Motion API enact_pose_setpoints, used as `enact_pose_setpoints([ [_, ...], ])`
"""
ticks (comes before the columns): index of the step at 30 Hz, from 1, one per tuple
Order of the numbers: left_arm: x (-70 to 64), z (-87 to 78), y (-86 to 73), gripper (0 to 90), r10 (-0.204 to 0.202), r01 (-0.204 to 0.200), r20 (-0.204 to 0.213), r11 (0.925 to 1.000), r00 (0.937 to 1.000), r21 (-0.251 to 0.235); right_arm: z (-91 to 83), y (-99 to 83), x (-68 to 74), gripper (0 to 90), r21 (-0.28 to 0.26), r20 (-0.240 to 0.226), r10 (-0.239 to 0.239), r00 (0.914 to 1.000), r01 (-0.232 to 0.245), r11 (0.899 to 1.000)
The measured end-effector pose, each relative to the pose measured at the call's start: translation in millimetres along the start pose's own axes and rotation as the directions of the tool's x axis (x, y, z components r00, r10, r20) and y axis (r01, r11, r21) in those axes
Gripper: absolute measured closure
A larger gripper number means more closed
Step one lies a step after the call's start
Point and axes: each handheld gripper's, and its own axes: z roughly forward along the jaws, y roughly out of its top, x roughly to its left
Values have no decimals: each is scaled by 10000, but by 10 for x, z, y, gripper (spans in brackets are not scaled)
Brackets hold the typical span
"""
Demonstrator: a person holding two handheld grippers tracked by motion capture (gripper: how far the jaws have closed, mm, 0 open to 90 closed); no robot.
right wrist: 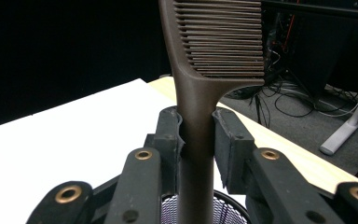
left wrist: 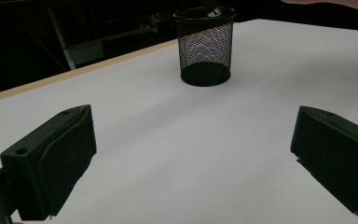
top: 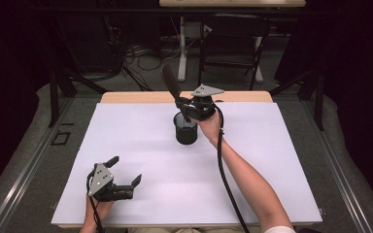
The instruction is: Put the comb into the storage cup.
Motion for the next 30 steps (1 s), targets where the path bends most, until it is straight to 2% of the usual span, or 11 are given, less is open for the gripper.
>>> enact_pose_setpoints([
  [30,2,-12,2,0,24,-24,-27,10000,10000,-53,30,-184,-5,728,481,-13,20,10000,-19,9988],
])
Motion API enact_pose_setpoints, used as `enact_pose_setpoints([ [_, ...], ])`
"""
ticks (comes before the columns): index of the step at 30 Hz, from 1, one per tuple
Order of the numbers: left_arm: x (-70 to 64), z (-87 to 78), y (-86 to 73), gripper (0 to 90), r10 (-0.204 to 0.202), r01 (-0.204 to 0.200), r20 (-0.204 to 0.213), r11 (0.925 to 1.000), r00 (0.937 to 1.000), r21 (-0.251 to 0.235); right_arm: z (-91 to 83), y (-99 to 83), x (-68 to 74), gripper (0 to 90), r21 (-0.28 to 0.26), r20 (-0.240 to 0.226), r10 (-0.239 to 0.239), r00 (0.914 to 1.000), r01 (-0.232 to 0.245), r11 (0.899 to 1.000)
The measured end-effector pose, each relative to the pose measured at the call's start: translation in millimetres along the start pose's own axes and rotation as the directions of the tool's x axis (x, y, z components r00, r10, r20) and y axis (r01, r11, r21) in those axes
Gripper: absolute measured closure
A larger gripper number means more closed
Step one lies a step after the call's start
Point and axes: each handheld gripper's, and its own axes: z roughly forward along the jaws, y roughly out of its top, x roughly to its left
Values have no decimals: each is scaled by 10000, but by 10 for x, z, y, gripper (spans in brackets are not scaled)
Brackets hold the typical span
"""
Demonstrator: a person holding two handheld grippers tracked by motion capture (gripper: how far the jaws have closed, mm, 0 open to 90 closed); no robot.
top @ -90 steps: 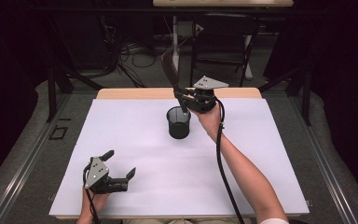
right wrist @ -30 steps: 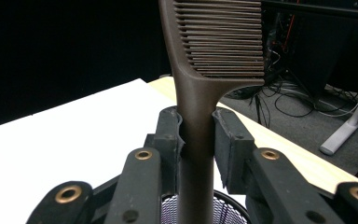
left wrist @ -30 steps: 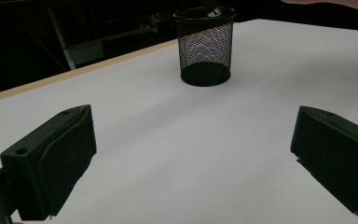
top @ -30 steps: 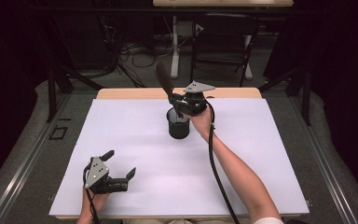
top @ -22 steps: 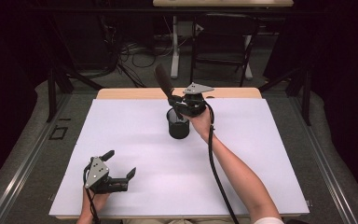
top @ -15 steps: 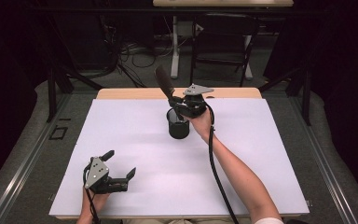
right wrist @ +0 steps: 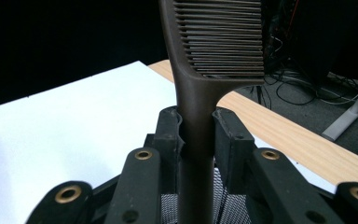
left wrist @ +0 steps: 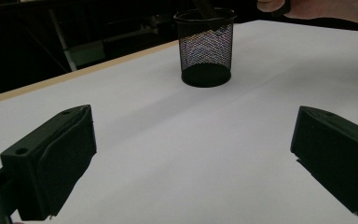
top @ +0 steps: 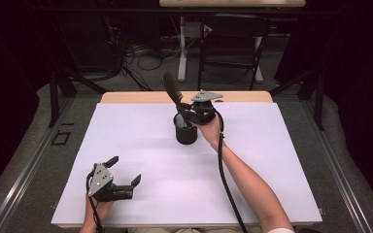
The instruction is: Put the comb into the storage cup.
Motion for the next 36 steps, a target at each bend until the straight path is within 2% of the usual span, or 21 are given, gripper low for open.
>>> enact_pose_setpoints([
  [36,-2,6,-1,0,45,-45,5,10000,10000,28,41,-138,-7,724,685,198,-187,9996,173,9975],
])
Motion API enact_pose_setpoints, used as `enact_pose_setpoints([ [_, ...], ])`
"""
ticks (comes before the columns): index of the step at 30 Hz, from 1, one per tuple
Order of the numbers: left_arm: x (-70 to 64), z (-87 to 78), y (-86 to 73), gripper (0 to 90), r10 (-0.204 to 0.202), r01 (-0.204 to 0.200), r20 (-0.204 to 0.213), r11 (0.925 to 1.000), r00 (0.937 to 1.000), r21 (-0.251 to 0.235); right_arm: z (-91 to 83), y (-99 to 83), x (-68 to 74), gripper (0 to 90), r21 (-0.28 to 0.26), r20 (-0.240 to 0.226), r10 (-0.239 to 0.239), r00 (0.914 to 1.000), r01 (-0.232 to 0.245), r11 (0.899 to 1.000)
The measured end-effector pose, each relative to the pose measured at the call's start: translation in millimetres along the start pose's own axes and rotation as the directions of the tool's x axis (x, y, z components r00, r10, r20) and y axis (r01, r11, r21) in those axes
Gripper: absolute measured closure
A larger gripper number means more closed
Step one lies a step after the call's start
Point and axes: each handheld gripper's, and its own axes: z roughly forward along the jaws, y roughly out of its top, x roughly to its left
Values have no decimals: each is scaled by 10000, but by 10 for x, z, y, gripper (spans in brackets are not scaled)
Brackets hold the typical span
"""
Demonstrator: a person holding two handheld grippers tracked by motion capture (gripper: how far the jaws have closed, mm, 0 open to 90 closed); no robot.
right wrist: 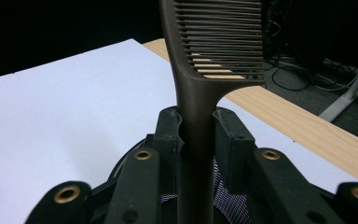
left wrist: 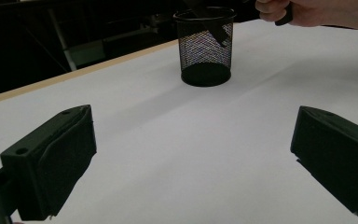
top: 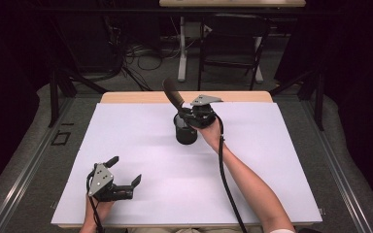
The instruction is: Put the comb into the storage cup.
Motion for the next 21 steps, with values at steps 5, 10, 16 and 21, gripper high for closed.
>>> enact_pose_setpoints([
  [5,0,1,-1,0,-24,24,-6,10000,10000,5,15,-18,4,723,64,-71,-34,10000,34,10000],
  [10,-3,4,1,0,-16,16,-2,10000,10000,1,24,-30,2,722,135,-65,-19,10000,19,9999],
  [16,-1,-4,2,0,-8,8,-20,10000,10000,-33,14,-22,7,721,255,-81,-103,9999,105,9996],
  [21,0,-3,2,0,-7,7,-21,10000,10000,-19,9,-20,13,719,363,-76,-129,9999,132,9993],
])
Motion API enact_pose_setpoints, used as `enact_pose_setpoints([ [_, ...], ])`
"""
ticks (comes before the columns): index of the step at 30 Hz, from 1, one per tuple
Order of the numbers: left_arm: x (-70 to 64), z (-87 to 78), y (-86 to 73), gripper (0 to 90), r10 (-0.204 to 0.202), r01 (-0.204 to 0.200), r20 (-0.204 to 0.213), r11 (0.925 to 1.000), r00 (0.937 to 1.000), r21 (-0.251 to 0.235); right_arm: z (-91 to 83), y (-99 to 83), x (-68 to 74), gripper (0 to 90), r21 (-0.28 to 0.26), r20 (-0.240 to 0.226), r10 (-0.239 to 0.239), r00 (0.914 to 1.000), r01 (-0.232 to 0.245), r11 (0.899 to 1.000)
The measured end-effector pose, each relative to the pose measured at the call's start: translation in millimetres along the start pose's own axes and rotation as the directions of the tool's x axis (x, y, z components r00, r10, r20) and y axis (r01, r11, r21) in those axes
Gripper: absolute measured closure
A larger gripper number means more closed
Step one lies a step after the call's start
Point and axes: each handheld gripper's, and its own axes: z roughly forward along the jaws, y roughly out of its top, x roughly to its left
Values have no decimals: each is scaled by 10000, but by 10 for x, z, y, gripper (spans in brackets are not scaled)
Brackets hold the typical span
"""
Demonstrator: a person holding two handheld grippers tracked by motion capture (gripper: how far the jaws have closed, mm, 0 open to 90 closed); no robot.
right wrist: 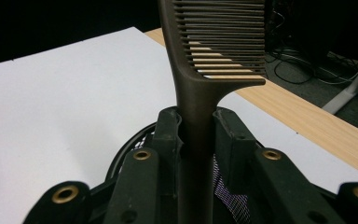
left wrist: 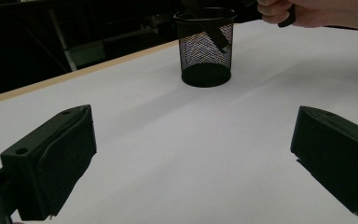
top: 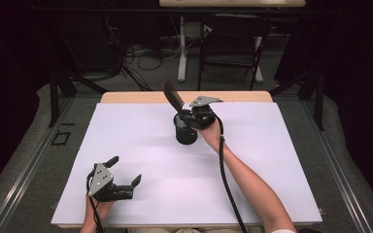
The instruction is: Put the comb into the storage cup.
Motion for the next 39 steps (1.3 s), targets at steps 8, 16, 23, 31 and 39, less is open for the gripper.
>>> enact_pose_setpoints([
  [8,2,-1,-1,0,-5,5,13,10000,10000,12,-62,9,20,694,252,174,-198,9997,194,9995],
  [16,1,-2,0,0,-7,7,11,10000,10000,7,-203,57,37,496,493,66,-140,9999,137,9987],
  [23,2,-2,-1,0,-1,1,12,10000,10000,11,-354,112,51,262,850,-421,-283,9987,318,9959],
  [31,-9,4,4,0,8,-8,26,10000,10000,43,-492,98,61,147,996,-824,-289,9962,371,9943],
  [39,-6,7,5,0,-3,3,-22,10000,10000,64,-604,65,64,73,1225,-1049,-282,9941,410,9916],
])
